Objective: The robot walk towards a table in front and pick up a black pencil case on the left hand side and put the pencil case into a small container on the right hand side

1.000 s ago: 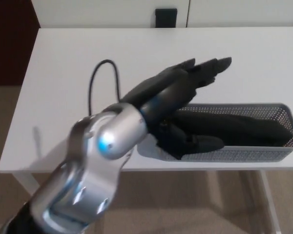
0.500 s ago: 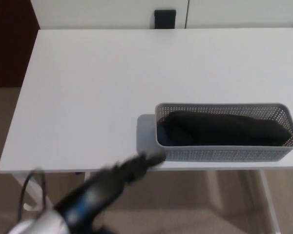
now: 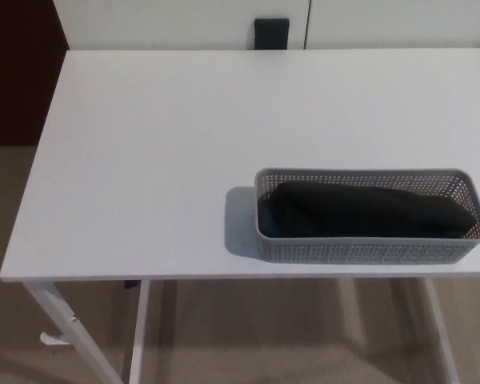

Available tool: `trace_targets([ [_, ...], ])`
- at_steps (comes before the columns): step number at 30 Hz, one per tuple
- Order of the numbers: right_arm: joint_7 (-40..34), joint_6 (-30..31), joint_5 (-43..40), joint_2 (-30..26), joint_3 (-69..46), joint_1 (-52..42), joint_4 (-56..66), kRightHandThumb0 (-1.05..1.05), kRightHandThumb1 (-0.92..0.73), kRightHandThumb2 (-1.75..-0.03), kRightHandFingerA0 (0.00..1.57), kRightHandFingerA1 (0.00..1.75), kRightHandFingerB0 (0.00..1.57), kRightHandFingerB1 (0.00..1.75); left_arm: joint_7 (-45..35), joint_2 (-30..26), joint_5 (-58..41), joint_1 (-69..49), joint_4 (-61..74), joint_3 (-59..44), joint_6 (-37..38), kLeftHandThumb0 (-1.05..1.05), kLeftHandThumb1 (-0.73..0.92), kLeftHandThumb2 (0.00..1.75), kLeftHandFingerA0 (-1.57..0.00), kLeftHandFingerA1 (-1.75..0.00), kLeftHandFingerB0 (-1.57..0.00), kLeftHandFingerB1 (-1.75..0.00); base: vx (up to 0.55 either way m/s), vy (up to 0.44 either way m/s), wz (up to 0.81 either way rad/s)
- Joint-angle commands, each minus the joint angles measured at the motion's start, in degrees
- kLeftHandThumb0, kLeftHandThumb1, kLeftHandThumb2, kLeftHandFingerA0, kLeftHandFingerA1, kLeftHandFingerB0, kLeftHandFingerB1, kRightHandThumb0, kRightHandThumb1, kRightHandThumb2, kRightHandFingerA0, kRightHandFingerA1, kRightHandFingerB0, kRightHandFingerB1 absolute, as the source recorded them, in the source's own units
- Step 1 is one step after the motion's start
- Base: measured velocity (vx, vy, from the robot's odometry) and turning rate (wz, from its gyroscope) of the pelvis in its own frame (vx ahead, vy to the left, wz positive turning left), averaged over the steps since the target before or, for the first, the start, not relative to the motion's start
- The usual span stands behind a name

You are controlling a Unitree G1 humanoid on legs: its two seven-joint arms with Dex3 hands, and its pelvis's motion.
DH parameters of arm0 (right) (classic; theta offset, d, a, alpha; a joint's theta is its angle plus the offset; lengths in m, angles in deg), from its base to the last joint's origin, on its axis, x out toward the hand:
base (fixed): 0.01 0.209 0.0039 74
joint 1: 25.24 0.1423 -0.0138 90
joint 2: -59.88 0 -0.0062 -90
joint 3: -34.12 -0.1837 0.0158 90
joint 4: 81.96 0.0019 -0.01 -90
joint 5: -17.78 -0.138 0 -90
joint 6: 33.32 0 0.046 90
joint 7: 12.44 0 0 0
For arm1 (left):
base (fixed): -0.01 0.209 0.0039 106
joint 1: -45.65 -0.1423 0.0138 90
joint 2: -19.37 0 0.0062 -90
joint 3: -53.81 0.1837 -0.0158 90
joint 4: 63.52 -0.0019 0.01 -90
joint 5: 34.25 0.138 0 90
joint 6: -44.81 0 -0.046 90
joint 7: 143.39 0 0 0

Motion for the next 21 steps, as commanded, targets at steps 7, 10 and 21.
trace_targets([
  [7,-3.6,-4.8,-3.9,1.8,-4.2,-0.7,-2.5,-0.53,-0.59,-0.57,0.44,0.46,0.30,0.38,17.4,9.3,-3.8,19.3,-47.5,-8.3,17.2,-0.36,0.33,0.92,-0.01,-0.51,0.00,-0.49,0.00,0.000,0.00],
  [10,-3.4,-4.5,-3.9,2.0,-4.2,-0.5,-2.0,-0.52,-0.59,-0.57,0.45,0.46,0.31,0.38,19.8,7.3,-0.8,22.3,-56.7,-6.6,20.5,-0.37,0.29,0.91,-0.02,-0.52,0.00,-0.49,0.00,0.000,0.00],
  [21,-3.6,-4.9,-3.4,2.0,-4.7,2.3,-3.0,-0.54,-0.57,-0.56,0.47,0.48,0.32,0.40,21.6,6.2,-2.7,25.1,-62.0,-9.3,26.6,-0.69,0.46,0.78,-0.13,-0.48,-0.10,-0.39,0.00,0.000,0.00],
])
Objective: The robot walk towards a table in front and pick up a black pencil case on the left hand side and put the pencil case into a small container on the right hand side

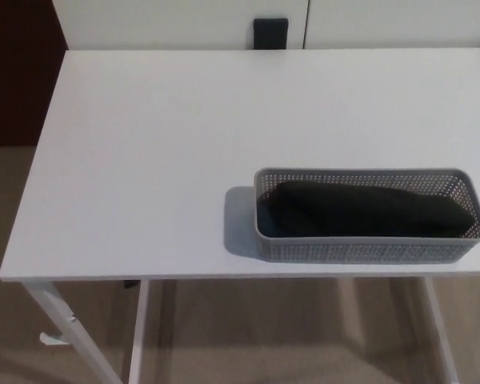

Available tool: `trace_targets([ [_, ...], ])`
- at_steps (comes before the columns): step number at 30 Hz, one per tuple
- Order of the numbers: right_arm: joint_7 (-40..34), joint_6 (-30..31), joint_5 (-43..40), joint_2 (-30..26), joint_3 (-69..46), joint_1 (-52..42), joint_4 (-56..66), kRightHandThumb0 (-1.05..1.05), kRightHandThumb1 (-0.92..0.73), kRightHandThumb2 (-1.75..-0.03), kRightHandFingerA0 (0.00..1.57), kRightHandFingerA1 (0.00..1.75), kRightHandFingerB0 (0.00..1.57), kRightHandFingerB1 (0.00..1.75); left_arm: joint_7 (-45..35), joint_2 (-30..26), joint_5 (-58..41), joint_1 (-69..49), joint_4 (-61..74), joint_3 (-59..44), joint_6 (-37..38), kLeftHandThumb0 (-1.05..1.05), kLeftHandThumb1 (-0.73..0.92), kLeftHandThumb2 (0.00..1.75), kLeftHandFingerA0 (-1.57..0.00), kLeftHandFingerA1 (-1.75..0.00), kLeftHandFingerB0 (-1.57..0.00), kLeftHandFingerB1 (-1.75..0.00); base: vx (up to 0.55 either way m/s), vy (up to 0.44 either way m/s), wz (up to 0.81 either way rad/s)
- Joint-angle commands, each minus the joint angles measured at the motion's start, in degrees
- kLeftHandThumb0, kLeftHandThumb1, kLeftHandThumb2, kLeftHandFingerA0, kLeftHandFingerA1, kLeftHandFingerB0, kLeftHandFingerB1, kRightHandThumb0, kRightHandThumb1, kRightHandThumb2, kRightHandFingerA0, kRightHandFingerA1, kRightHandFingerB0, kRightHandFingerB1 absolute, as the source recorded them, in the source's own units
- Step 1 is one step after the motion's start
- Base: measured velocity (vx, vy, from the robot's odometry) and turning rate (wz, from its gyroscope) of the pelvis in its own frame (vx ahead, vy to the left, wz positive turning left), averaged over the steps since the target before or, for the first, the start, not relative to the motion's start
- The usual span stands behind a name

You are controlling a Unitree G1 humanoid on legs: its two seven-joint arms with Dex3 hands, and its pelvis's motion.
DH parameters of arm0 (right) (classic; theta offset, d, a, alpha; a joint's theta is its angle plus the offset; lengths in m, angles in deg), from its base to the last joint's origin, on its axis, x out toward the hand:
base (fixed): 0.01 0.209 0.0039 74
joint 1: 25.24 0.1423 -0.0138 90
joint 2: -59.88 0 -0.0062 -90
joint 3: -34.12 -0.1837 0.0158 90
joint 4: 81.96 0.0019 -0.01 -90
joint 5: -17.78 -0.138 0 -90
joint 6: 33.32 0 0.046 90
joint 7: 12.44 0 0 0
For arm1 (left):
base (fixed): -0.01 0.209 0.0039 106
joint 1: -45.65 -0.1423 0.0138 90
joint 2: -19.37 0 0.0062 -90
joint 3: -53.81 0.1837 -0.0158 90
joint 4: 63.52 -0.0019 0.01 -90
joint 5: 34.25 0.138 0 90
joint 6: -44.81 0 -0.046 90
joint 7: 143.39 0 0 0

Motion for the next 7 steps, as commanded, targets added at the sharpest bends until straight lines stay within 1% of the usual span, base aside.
trace_targets([
  [1,-2.7,-2.5,-1.9,0.0,-2.2,1.3,-1.3,-0.55,-0.58,-0.57,0.47,0.47,0.32,0.39,11.1,0.3,-1.5,4.0,-11.0,-3.9,16.1,-0.69,0.46,0.78,-0.13,-0.47,-0.10,-0.39,0.00,0.000,0.00],
  [3,-2.7,-1.8,-1.6,0.1,-2.1,1.6,-1.0,-0.55,-0.58,-0.57,0.46,0.47,0.31,0.39,11.2,0.2,-1.5,4.0,-11.2,-4.1,17.6,-0.69,0.46,0.78,-0.13,-0.45,-0.09,-0.38,0.00,0.000,0.00],
  [7,-2.4,-1.4,-1.4,-0.4,-2.4,1.1,0.0,-0.54,-0.58,-0.56,0.48,0.46,0.30,0.39,12.1,0.6,-0.9,3.3,-10.8,-4.0,18.7,-0.68,0.46,0.77,-0.14,-0.44,-0.10,-0.38,0.00,0.000,0.00],
])
